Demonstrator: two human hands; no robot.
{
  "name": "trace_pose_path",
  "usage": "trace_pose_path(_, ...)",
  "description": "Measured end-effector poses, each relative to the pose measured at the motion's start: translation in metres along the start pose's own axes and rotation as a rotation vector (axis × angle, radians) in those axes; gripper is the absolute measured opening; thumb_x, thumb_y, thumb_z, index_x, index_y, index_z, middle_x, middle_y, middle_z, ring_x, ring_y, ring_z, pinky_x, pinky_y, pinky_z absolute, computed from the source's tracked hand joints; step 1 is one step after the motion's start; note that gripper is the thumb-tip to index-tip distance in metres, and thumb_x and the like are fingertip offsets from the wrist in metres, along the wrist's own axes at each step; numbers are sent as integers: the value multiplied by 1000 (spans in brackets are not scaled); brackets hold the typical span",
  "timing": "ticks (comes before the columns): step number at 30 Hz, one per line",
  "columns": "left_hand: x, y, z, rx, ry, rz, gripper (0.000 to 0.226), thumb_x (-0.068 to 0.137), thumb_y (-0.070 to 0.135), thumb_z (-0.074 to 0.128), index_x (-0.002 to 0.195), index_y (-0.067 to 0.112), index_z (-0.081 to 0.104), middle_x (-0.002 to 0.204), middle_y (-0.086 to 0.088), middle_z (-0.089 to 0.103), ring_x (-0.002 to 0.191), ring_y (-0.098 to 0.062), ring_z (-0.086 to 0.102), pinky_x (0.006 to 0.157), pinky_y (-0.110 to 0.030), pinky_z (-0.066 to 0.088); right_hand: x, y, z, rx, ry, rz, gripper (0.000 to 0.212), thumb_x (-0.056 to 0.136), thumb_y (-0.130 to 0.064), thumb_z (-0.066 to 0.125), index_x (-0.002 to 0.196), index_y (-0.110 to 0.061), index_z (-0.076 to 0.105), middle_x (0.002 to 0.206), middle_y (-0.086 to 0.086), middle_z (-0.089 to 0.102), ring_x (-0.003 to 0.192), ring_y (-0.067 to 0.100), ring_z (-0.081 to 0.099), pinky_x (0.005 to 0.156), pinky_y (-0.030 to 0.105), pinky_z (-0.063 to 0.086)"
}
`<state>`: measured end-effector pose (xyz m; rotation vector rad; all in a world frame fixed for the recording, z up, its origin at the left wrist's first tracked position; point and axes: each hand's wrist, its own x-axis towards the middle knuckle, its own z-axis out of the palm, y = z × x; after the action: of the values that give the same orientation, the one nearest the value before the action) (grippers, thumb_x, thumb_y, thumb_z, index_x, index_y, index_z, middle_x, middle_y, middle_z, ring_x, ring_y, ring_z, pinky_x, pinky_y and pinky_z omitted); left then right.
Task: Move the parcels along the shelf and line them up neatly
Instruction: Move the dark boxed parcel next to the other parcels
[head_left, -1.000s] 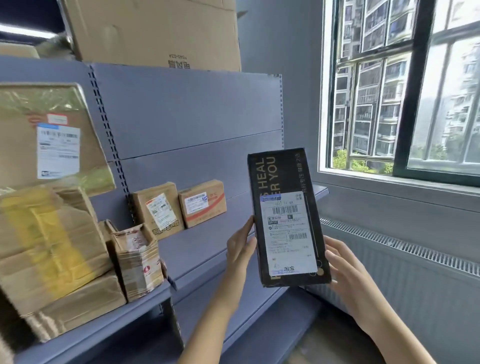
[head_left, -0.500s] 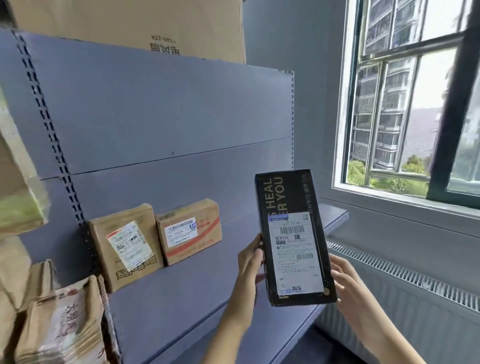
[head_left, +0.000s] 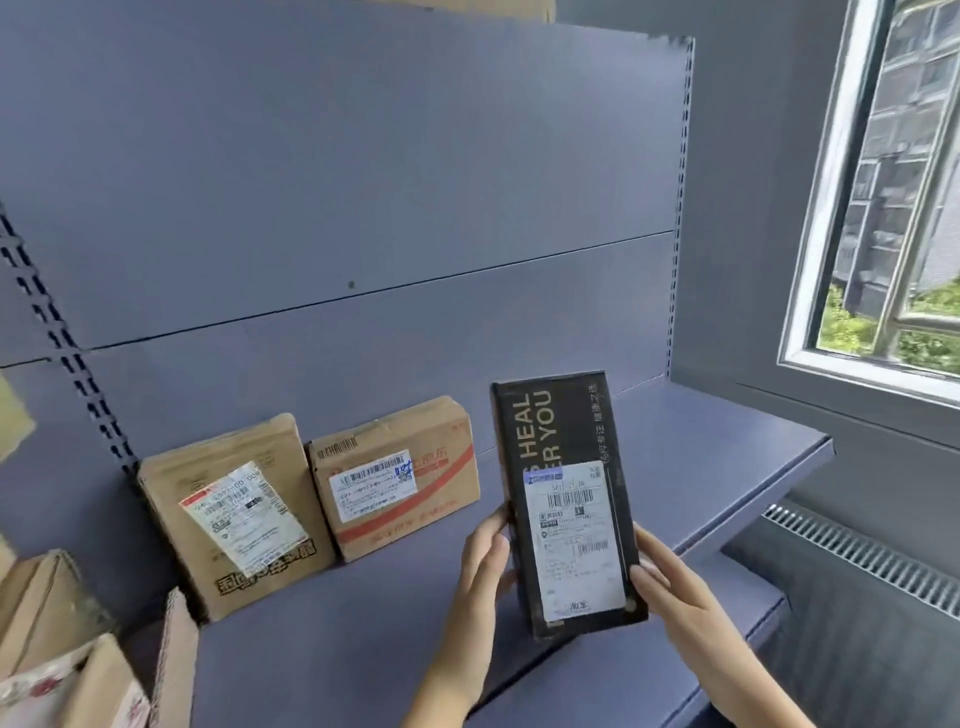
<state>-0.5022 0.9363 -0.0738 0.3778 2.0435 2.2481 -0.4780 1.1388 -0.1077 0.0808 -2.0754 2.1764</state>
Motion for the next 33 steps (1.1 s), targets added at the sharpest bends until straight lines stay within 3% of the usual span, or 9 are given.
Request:
trace_pose_path(3, -2, -10, 5, -67, 98, -38, 65, 68, 64, 53, 127, 37, 49, 131, 15, 58, 125, -7, 51, 102, -35, 43, 13, 9, -7, -66, -96, -36, 65, 78, -59, 66, 134, -33, 48, 133, -9, 60, 125, 5, 53, 97, 22, 47)
trace_pose_path(7, 1, -17, 26, -74, 326, -65, 60, 60, 61, 59, 115, 39, 54, 130, 16, 54, 115, 7, 52, 101, -32, 42, 24, 14, -21, -160, -153, -151, 45, 91, -41, 57, 134, -33, 47, 138, -30, 46, 131, -7, 41, 106, 18, 38)
trace_pose_path(11, 0, -26, 50, -9, 583, -88, 79, 46, 86, 56, 112, 43, 53, 131, 12, 50, 126, -9, 43, 112, -44, 32, 25, 16, -27, -258, -171, -254, 54, 79, -53, 48, 133, -48, 49, 128, -34, 44, 124, -7, 46, 97, 15, 43)
trace_pose_path(13, 1, -20, 59, -19, 600, -48, 73, 52, 77, 52, 110, 33, 54, 119, 9, 54, 115, -11, 46, 105, -37, 36, 28, 17, -30, -254, -172, -278, 47, 83, -41, 50, 129, -45, 53, 124, -35, 47, 120, -9, 48, 90, 9, 45)
trace_pose_path(16, 6, -13, 70, -88, 616, -19, 56, 48, 63, 55, 88, 24, 60, 93, 8, 65, 87, -2, 58, 79, -30, 44, 34, 17, -39, -214, -191, -278, 40, 81, -30, 49, 120, -37, 53, 120, -37, 47, 119, -13, 46, 86, 4, 44)
trace_pose_path(21, 0, -21, 100, -89, 540, 20, 74, 57, 69, 54, 124, 37, 54, 124, 19, 55, 116, 7, 52, 84, -16, 48, 44, 16, -56, -200, -205, -259, 33, 95, -20, 53, 124, -36, 52, 124, -39, 46, 120, -17, 43, 91, 2, 37)
trace_pose_path(25, 10, -17, 112, -53, 559, -19, 60, 72, 65, 39, 127, 42, 42, 129, 24, 52, 121, 9, 45, 104, -25, 29, 54, 13, -62, -176, -189, -201, 48, 87, -51, 43, 133, -38, 46, 132, -26, 52, 128, -8, 43, 105, 25, 37)
trace_pose_path(29, 19, -14, 118, -49, 568, -17, 54, 74, 61, 35, 124, 44, 41, 129, 28, 49, 122, 13, 41, 92, -15, 29, 62, 3, -59, -130, -195, -161, 31, 101, -21, 41, 120, -46, 44, 130, -28, 52, 114, -20, 46, 88, 12, 40)
trace_pose_path(33, 20, -17, 120, -1, 536, 3, 52, 76, 62, 36, 124, 45, 44, 124, 36, 50, 117, 20, 41, 78, 4, 34, 69, 7, -60, -118, -179, -156, 29, 100, -15, 41, 124, -31, 48, 128, -29, 53, 111, -20, 49, 81, 1, 40)
